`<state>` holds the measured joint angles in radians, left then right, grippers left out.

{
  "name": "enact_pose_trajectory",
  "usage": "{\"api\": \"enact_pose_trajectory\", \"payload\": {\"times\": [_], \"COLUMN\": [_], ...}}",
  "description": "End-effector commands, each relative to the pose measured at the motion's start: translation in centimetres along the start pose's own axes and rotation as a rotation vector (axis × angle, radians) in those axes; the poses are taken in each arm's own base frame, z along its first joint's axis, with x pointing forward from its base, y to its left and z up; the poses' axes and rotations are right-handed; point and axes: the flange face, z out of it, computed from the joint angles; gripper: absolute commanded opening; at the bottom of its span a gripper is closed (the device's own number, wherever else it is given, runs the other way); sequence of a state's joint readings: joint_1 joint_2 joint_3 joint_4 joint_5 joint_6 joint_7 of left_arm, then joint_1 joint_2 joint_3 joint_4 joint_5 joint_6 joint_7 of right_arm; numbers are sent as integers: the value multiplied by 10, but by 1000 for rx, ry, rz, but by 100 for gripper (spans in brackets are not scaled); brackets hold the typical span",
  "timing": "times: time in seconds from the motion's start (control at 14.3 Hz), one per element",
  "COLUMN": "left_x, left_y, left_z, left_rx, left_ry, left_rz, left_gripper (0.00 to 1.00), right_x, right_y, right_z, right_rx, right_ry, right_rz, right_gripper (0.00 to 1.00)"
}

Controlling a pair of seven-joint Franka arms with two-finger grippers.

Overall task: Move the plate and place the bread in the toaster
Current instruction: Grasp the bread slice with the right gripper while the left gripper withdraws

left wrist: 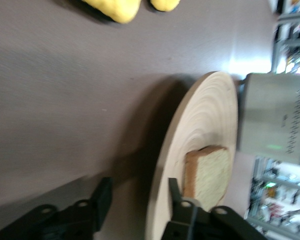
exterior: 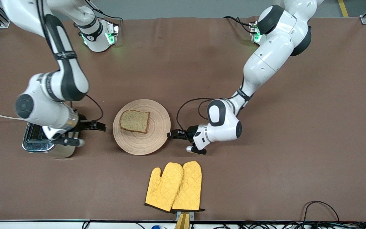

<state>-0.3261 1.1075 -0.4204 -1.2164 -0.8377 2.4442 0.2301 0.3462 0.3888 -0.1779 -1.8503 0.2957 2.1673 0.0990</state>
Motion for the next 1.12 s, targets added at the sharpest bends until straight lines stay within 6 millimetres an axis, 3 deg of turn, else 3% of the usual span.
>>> {"api": "enact_pose_trajectory", "payload": {"times": [0.0,0.28,0.35,0.49,0.7,0.91,1.05], "left_x": [27,58,60,58,47,24,-2], "left_y": [-3,-31,-30,-23,19,82,126], "left_z": [-75,-212,-243,-299,-389,-486,-523], "left_rx": [109,254,285,395,642,849,880], "left_ry": [-54,-155,-166,-190,-174,-41,7], "left_rz": [50,130,155,224,335,356,356], "left_gripper": [100,100,100,100,100,100,100], "right_x": [-21,-34,-33,-36,-50,-54,-59], "right_y": [-29,-41,-40,-42,-51,-52,-46], "right_z": [31,50,56,67,85,91,98], "right_rx": [-3,-25,-29,-39,-58,-69,-82], "right_ry": [11,-8,-12,-29,-61,-71,-88], "right_rz": [-11,18,20,20,43,43,49], "right_gripper": [100,95,84,71,58,55,54]}}
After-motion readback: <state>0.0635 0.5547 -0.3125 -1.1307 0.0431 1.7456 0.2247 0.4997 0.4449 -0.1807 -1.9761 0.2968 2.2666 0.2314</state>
